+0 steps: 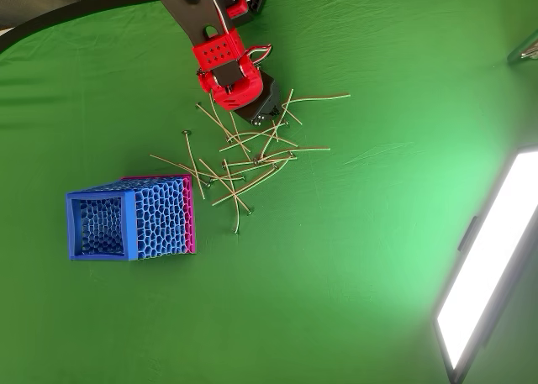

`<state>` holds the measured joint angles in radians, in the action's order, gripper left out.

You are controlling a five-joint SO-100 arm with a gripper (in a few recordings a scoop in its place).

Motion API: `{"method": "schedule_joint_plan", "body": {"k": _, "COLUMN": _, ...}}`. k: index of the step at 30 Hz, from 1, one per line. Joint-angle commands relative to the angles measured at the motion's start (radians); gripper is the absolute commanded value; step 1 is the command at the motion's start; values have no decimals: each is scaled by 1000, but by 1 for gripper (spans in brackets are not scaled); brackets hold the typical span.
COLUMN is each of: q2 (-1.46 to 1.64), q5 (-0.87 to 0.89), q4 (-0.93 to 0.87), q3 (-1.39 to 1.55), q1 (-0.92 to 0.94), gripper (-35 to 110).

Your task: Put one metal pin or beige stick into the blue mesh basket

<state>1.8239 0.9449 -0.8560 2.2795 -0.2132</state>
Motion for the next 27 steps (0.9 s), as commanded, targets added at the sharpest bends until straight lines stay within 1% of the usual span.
{"method": "schedule_joint_plan", "body": {"k": 1, "q2": 28, "q5": 0, "q4": -12, "q3": -35, "q1": -5, "gripper": 1}}
{"method": "schedule_joint_plan", "body": {"k": 27, "q2": 66, "q5": 14, "q4": -230, "q3": -115, "q1": -5, "gripper": 1}}
